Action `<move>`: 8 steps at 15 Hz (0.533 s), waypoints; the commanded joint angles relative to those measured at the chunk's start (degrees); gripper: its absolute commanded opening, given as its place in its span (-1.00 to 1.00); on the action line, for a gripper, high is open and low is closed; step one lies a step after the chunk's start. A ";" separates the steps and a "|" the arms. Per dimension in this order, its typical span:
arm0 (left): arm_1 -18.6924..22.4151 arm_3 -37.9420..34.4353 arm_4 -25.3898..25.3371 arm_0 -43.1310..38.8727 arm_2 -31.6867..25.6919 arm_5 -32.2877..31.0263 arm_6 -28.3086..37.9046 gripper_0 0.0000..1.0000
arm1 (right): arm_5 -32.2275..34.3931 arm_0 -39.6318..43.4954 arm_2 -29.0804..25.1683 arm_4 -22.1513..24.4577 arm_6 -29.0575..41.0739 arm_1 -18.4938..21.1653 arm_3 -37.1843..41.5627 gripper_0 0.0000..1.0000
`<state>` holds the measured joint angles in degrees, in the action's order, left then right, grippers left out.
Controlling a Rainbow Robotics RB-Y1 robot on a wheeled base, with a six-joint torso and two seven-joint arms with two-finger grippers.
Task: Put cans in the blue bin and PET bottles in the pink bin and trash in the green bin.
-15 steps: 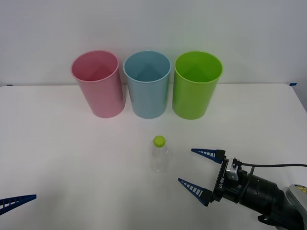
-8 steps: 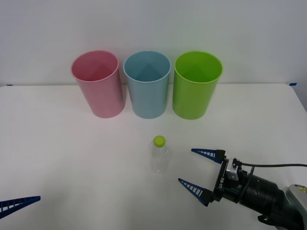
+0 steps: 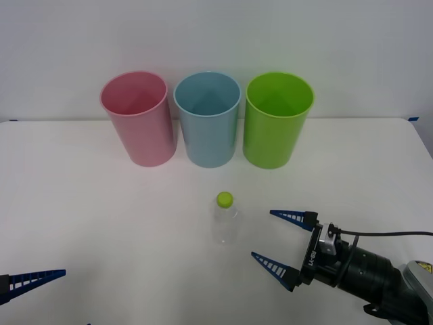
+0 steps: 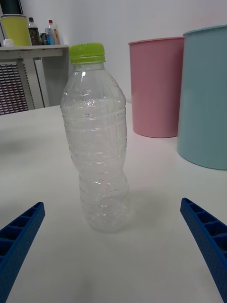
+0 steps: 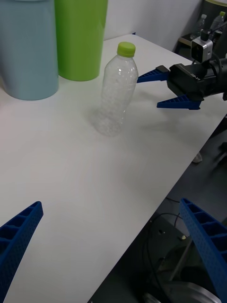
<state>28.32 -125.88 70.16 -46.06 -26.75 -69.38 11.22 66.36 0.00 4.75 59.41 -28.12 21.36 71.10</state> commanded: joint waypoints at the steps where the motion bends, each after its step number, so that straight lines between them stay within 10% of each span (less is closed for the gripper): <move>1: 0.77 0.02 0.25 0.36 0.03 0.03 0.64 1.00 | 0.00 0.00 0.00 0.00 0.00 0.00 0.00 1.00; 8: 0.77 0.02 0.25 0.44 0.03 0.03 0.73 1.00 | 0.00 0.00 0.00 0.00 0.00 0.00 0.00 1.00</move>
<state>29.09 -125.87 70.39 -45.62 -26.72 -69.36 11.95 66.36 0.00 4.75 59.41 -28.12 21.36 71.10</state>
